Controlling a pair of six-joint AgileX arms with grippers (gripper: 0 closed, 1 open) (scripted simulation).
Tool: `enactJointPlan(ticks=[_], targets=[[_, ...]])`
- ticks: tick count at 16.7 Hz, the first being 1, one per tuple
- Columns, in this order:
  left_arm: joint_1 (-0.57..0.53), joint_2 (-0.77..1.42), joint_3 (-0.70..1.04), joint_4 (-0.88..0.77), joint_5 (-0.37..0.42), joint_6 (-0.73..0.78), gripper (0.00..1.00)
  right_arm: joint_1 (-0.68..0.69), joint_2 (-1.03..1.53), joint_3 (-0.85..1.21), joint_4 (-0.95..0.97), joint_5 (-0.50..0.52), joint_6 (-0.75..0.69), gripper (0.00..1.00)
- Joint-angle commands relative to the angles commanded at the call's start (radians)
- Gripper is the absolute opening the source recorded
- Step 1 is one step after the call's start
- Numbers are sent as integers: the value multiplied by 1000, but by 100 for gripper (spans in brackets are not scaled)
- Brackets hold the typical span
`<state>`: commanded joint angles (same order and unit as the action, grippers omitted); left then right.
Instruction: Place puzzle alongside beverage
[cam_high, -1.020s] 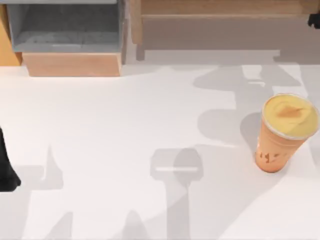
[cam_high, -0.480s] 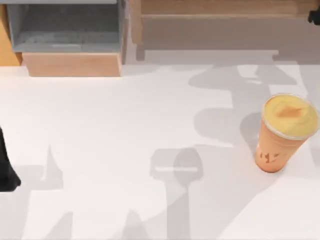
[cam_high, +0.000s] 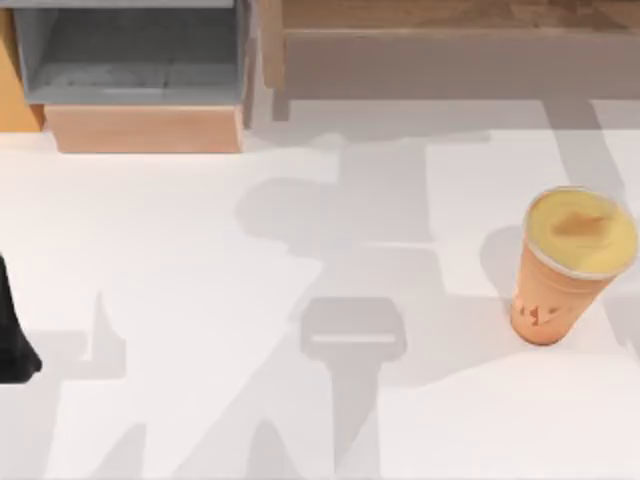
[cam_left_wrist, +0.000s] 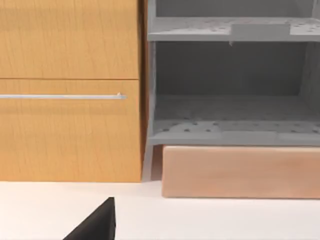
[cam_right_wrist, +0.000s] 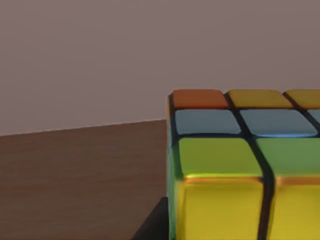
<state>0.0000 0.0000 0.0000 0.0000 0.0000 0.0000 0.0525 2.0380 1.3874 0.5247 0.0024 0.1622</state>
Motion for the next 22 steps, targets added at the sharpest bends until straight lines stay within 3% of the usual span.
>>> enactJointPlan(ticks=[8, 13, 18, 22], targets=[[0, 0, 0, 0, 0, 0, 100, 297, -60, 297, -845, 10, 264, 0], [0, 0, 0, 0, 0, 0, 100, 469, 27, 374, -1292, 3, 406, 0], [0, 0, 0, 0, 0, 0, 100, 588, 124, 397, -1593, -4, 496, 0], [0, 0, 0, 0, 0, 0, 100, 622, 138, 407, -1705, 1, 528, 0]])
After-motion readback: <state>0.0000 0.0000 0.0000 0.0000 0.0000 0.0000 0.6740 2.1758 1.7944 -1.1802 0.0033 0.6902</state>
